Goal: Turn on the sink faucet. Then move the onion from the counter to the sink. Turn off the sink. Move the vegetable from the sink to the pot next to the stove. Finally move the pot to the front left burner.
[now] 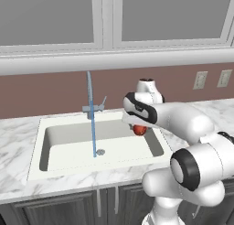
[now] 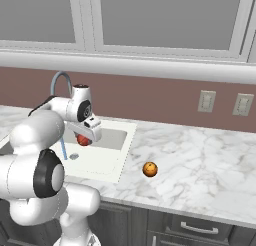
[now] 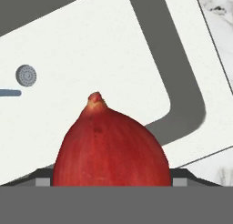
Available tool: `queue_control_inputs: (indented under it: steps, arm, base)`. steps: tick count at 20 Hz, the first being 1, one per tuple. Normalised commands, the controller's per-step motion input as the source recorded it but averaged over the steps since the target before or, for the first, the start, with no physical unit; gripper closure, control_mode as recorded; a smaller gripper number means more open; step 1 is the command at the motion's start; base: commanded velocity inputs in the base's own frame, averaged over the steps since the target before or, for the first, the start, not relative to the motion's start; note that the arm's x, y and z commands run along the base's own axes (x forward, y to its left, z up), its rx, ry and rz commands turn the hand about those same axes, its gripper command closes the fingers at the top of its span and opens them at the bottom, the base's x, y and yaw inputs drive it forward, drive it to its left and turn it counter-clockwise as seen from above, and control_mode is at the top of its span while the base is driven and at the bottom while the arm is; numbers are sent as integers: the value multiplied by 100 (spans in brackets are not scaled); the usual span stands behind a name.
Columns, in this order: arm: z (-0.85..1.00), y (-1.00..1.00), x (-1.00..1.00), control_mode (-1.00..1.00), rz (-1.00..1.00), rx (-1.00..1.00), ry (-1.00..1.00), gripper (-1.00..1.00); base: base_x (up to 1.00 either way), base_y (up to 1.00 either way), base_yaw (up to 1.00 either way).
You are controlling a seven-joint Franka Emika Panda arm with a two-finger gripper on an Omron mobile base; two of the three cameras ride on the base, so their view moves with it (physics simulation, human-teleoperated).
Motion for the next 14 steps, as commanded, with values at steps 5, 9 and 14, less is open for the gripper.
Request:
queue_control_inputs:
  steps: [5, 9, 14]
  arm:
    - [-2, 0, 1, -100, 1, 0, 0, 100]
    - [-18, 8, 7, -100, 0, 0, 1, 100]
    - [-35, 18, 15, -100, 0, -3, 2, 100]
  base:
    - [0, 0, 0]
    - [0, 0, 0]
    - [0, 0, 0]
